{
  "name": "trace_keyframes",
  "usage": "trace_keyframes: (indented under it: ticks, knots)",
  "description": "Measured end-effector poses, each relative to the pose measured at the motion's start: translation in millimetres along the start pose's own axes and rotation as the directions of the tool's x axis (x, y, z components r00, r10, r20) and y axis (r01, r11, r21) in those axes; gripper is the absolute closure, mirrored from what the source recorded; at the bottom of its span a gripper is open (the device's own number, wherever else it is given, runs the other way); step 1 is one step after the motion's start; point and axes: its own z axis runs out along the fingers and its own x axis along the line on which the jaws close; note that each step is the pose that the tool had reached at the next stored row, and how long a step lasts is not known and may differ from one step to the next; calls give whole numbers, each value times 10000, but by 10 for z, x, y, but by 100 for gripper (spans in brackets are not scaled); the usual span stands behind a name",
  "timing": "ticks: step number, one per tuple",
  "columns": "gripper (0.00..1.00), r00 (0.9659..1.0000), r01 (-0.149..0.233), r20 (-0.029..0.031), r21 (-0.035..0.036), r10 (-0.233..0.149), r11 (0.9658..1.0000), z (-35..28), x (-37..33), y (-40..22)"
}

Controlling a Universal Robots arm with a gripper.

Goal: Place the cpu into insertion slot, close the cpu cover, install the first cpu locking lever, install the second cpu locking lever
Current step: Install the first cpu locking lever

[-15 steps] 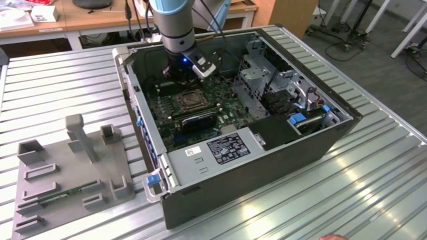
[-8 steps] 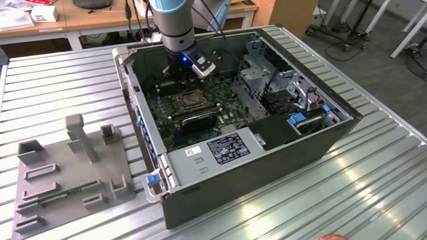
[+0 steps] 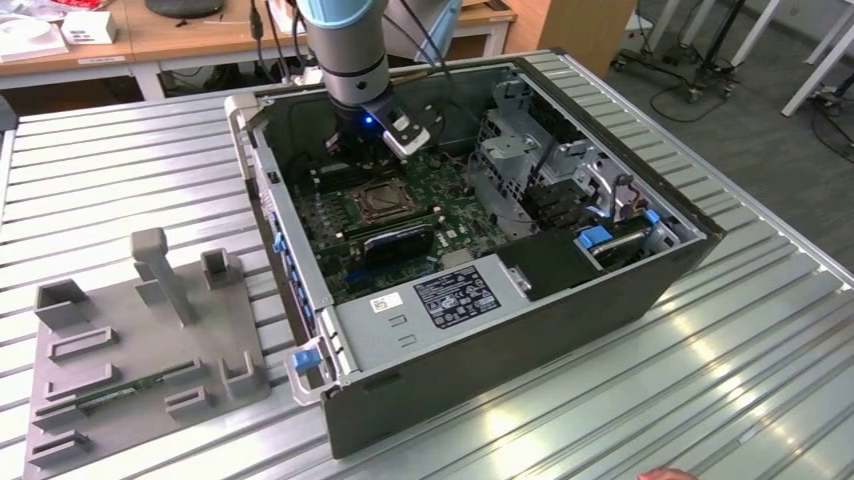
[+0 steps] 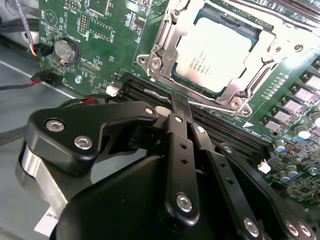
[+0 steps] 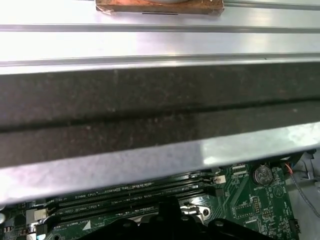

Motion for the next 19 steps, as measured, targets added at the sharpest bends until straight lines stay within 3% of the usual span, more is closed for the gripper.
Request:
trace_keyframes:
  ticks: [9,19]
  knots:
    - [89,10000,56,27,220,-57,9997,73,28,-15]
    - [89,10000,80,34,282,-81,9996,80,41,-18]
